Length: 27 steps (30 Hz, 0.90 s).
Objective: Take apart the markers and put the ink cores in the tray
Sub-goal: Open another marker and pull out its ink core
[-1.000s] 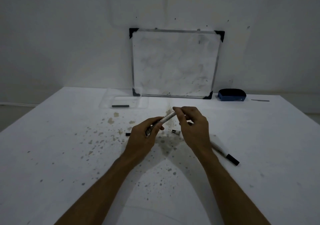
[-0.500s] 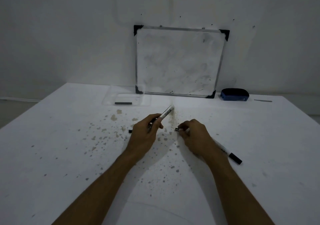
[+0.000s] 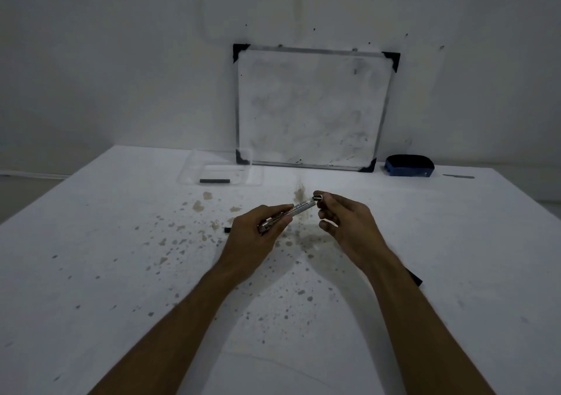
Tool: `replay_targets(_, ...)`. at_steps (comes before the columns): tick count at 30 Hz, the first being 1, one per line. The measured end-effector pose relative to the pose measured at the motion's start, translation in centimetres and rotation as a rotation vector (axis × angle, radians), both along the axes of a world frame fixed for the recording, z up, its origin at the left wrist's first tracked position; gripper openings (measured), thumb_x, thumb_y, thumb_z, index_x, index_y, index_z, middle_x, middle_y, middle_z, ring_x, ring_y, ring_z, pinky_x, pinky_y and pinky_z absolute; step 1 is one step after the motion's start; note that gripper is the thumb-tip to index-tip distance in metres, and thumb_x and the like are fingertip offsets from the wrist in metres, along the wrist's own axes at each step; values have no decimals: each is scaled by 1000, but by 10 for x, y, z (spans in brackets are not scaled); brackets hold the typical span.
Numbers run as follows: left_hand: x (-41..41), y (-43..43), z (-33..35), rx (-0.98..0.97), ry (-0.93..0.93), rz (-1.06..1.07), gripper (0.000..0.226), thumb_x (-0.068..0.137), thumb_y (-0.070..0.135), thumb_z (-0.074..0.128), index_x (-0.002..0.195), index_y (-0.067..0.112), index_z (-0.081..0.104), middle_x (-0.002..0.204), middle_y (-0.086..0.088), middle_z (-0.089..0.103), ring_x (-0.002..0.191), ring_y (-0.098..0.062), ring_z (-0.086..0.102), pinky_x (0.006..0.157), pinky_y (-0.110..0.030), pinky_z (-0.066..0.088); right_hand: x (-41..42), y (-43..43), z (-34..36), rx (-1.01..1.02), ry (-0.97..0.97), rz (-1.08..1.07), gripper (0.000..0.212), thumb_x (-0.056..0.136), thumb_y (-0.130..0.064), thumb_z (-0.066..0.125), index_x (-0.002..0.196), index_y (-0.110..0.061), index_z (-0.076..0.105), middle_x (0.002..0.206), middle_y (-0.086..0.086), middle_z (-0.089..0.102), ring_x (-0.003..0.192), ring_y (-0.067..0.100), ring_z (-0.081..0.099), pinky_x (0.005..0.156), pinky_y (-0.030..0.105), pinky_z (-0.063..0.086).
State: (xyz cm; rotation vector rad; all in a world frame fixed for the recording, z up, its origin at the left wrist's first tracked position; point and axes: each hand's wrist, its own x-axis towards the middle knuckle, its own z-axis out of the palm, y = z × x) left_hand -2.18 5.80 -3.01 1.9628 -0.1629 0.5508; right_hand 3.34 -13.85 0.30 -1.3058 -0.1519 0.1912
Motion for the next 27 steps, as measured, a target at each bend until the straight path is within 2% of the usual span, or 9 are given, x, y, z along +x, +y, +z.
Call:
replay_targets(3,-1,0,1,20,-15,-5,30,96,27,71,126,22,74,93,6,74,77,-4,65,69,-11,47,0,0,1,10,13,-4,21,100,-19,60,103,-11,80,91,7,65,78,14,60,70,27,55)
replay_targets(8,-1,-1,2,1,-25,-7,30,97,26,71,126,21,75,94,8,75,76,1,64,68,-11,47,1,1,-1,20,37,-19,21,100,-17,60,105,-10,79,89,8,63,76,13,59,67,25,56)
replay_targets(12,-1,1,0,89,-40,6,30,97,26,70,127,20,74,97,8,76,84,-1,67,74,-8,46,1,2,-5,-259,-200,-94,20,97,-23,65,112,-17,77,88,2,73,76,11,64,74,31,60)
replay_targets(14,-3,0,3,81,-45,0,30,98,24,69,127,19,74,100,8,77,88,2,69,76,-8,48,1,4,-6,-333,-282,-129,21,96,-28,67,113,-22,78,86,-1,75,74,11,66,75,35,62)
replay_targets(15,-4,0,4,61,-41,-10,30,99,24,69,128,19,73,99,8,77,85,4,69,75,-8,48,1,4,-6,-333,-294,-132,21,95,-30,67,113,-25,78,85,-2,75,74,11,67,76,35,62)
replay_targets(17,-6,0,4,19,-14,-25,30,99,22,67,128,18,72,92,6,77,69,8,65,65,-7,48,-1,4,-6,-307,-294,-119,22,95,-32,67,113,-25,78,80,-6,74,74,11,67,79,35,61)
replay_targets(20,-7,5,1,-13,44,-39,29,100,29,65,128,22,73,76,11,73,51,1,52,51,-13,43,-5,7,-8,-229,-243,-86,24,93,-30,69,113,-19,78,77,-6,71,77,12,66,79,32,62)
replay_targets(23,-6,10,0,-39,94,-48,23,101,30,63,117,22,78,64,17,64,47,-3,44,46,-17,39,-10,12,-10,-171,-188,-46,29,88,-35,72,110,-18,79,79,-3,71,80,14,67,80,32,61)
replay_targets(27,-7,7,7,-109,123,-82,22,103,29,62,114,19,78,69,9,64,48,-1,44,47,-15,37,-10,13,-5,-86,-137,2,35,85,-38,71,110,-16,79,82,-2,72,83,14,66,84,39,62)
